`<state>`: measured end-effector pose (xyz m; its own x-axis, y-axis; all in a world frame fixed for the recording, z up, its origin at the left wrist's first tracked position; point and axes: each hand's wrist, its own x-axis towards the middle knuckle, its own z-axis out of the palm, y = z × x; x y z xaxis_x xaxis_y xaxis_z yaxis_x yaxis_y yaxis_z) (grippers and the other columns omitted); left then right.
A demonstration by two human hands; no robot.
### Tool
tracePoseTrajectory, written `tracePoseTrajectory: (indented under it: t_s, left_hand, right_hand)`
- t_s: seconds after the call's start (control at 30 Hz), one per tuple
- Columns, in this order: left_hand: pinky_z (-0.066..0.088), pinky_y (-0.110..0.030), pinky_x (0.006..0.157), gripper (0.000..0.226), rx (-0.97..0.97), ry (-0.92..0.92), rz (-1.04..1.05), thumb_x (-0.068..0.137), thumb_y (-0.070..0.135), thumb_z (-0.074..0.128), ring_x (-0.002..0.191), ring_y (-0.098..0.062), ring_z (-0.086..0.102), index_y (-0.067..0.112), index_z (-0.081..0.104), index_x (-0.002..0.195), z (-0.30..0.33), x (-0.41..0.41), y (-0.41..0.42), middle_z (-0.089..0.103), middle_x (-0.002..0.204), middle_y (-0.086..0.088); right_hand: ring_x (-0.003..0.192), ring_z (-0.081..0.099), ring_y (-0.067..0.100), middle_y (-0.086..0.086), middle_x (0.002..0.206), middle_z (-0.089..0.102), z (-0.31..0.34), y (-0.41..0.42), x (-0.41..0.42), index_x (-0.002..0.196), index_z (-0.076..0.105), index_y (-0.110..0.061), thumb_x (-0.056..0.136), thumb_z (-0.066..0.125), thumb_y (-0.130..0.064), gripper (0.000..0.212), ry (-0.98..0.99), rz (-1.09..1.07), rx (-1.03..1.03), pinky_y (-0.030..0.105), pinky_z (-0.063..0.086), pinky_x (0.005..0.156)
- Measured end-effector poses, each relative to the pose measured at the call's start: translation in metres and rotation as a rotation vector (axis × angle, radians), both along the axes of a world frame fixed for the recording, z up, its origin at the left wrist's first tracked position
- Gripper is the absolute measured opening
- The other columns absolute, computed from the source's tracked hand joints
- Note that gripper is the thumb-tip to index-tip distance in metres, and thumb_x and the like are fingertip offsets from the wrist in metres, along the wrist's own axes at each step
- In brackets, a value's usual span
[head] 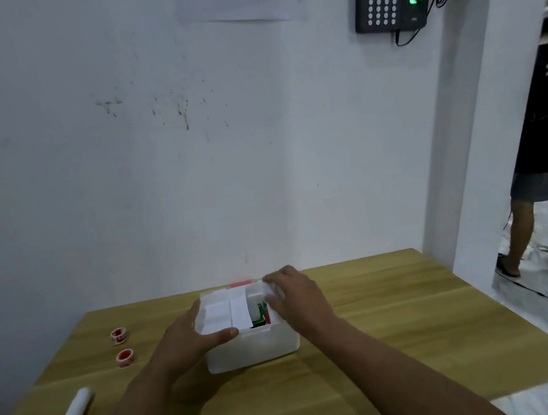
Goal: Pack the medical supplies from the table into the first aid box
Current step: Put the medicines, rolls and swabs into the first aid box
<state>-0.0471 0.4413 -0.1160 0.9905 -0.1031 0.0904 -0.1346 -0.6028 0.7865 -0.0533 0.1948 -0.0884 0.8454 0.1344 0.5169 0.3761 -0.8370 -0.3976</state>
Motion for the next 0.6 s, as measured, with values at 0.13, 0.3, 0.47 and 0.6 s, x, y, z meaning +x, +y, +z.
tracePoseTrajectory:
  t_s: [0.13, 0.3, 0.47, 0.6]
  left_hand:
    - [0.053, -0.027, 0.075, 0.117, 0.017, 0.005, 0.003, 0.050, 0.073, 0.079, 0.109, -0.016, 0.049, 0.036, 0.031, 0.150, -0.001, 0.000, -0.001, 0.050, 0.145, -0.001]
    - [0.051, -0.027, 0.077, 0.130, 0.009, 0.020, -0.005, 0.040, 0.082, 0.075, 0.120, -0.022, 0.051, 0.034, 0.028, 0.152, 0.002, 0.000, 0.000, 0.048, 0.147, -0.002]
    - [0.055, -0.034, 0.083, 0.128, 0.001, 0.025, -0.014, 0.041, 0.081, 0.077, 0.114, -0.021, 0.052, 0.035, 0.029, 0.151, 0.000, -0.002, -0.001, 0.050, 0.145, -0.001]
    - [0.056, -0.036, 0.084, 0.103, -0.015, 0.015, -0.019, 0.049, 0.071, 0.081, 0.110, -0.020, 0.051, 0.049, 0.035, 0.139, 0.005, -0.005, -0.003, 0.051, 0.135, 0.006]
  right_hand:
    - [0.096, 0.064, 0.022, 0.003, 0.115, 0.063, -0.012, -0.006, 0.000, 0.121, 0.073, -0.016, 0.090, 0.069, -0.023, 0.032, -0.063, 0.038, -0.112, 0.037, 0.057, 0.076]
    - [0.105, 0.060, 0.017, -0.003, 0.114, 0.068, -0.012, -0.016, -0.002, 0.118, 0.075, -0.024, 0.093, 0.063, -0.041, 0.033, -0.123, 0.026, -0.261, 0.036, 0.056, 0.074]
    - [0.093, 0.061, 0.022, -0.003, 0.098, 0.074, -0.014, -0.028, 0.000, 0.104, 0.080, -0.029, 0.098, 0.049, -0.049, 0.037, -0.163, 0.005, -0.395, 0.039, 0.046, 0.077]
    - [0.093, 0.062, 0.023, -0.004, 0.101, 0.073, -0.014, -0.036, 0.002, 0.105, 0.079, -0.031, 0.094, 0.031, -0.059, 0.056, -0.061, 0.027, -0.372, 0.042, 0.047, 0.082]
